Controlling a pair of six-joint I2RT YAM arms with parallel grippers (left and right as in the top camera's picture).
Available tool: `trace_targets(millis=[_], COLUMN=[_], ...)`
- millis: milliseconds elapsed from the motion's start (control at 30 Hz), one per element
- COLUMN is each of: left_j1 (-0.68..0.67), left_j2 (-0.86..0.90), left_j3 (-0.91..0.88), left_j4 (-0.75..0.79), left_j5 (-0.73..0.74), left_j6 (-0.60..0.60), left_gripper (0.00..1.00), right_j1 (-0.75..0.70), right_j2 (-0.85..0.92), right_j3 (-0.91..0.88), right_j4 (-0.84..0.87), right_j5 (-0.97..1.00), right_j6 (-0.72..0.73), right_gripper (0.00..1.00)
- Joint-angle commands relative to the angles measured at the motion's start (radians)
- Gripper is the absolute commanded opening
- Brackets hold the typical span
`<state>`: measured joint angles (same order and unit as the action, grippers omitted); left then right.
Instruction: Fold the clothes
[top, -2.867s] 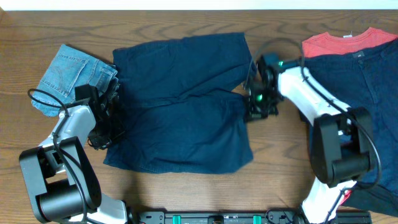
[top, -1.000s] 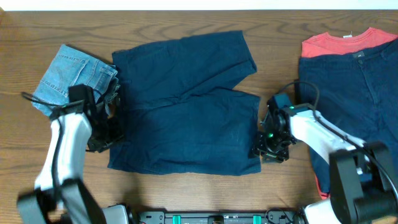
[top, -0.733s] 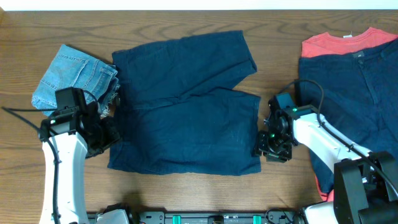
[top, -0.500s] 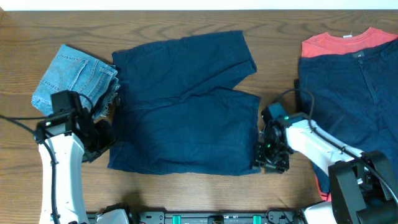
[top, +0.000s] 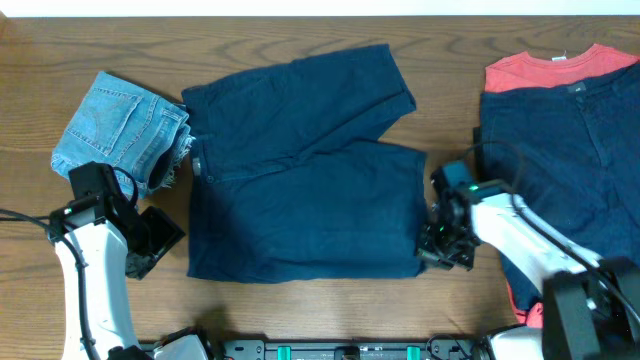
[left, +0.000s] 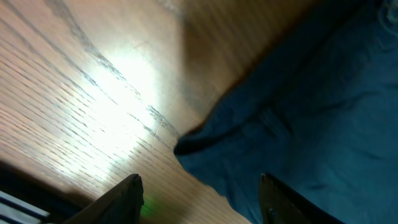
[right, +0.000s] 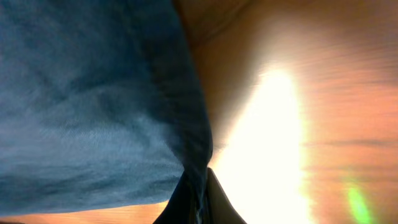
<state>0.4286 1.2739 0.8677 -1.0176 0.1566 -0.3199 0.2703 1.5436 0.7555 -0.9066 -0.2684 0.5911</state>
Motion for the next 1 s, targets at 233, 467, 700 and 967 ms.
trace_targets(millis=[233, 467, 700, 967], left_j1=[0.004, -0.030, -0.054, -0.056], left_j2=[0.086, 0.143, 0.220, 0.249], left_j3=[-0.187, -0.255, -0.303, -0.282], left_j4=[0.140, 0.203, 0.251, 0.225], left_j5=[0.165, 0.238, 0.240, 0.245], left_j6=[-0.085, 0.018, 0.016, 0.024], left_gripper=[0.61, 0.66, 0.56, 0.06], right_j1=[-0.065, -0.065, -0.065, -0.069], right_j2=[-0.232, -0.235, -0.235, -0.235], right_j3=[0.107, 0.106, 0.106, 0.108], right_j4=[-0.014, -0.018, -0.018, -0.021], right_j5=[0.074, 0.083, 0.116, 0.160], right_j6=[-0.016, -0.016, -0.016, -0.016], right_gripper=[0.01, 0.01, 0.01, 0.01])
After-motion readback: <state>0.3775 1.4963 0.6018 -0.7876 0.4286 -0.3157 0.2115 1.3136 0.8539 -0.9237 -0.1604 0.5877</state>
